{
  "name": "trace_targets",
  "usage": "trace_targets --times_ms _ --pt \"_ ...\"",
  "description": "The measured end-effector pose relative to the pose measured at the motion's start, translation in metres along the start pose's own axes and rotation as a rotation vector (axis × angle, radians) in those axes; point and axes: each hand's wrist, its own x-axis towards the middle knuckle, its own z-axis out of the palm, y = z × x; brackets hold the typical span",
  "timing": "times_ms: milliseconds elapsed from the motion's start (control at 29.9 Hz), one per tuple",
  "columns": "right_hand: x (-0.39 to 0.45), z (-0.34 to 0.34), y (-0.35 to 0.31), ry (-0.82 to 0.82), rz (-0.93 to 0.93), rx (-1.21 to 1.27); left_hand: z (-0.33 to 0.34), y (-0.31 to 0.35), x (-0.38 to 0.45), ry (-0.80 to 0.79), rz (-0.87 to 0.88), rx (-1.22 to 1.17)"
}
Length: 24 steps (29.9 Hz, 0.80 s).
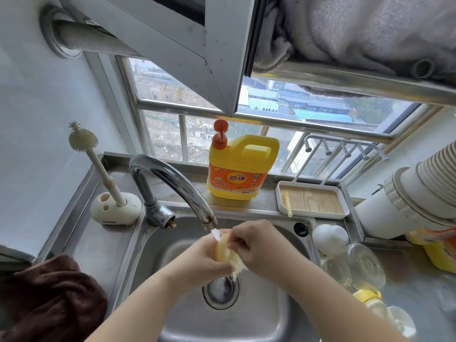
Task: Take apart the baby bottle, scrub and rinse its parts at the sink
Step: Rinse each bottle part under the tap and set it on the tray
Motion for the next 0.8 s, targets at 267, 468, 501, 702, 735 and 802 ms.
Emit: trace_targets --times_ms 267,468,501,702,735,802 --pt "-0.002 0.003 -0.005 0.022 -0.023 -0.016 0.001 0.003 0.003 0.013 0.033 0.005" --pt "-0.001 0.002 -0.001 0.041 -0.012 -0.02 0.0 0.005 -0.002 0.013 0.015 0.001" --pt "-0.001 0.004 -0.004 0.052 -0.028 -0.009 0.002 0.005 -0.002 0.014 0.025 -0.002" --pt "-0.019 0.008 0.017 0.006 0.077 0.023 -0.006 -0.005 -0.014 0.103 -0.067 -0.186" --pt "-0.024 0.007 0.023 0.031 0.123 0.044 -0.005 -0.008 -0.014 0.117 -0.079 -0.243" --pt "-0.033 0.01 0.028 0.075 0.201 0.19 0.0 -0.012 -0.014 0.181 -0.123 -0.381"
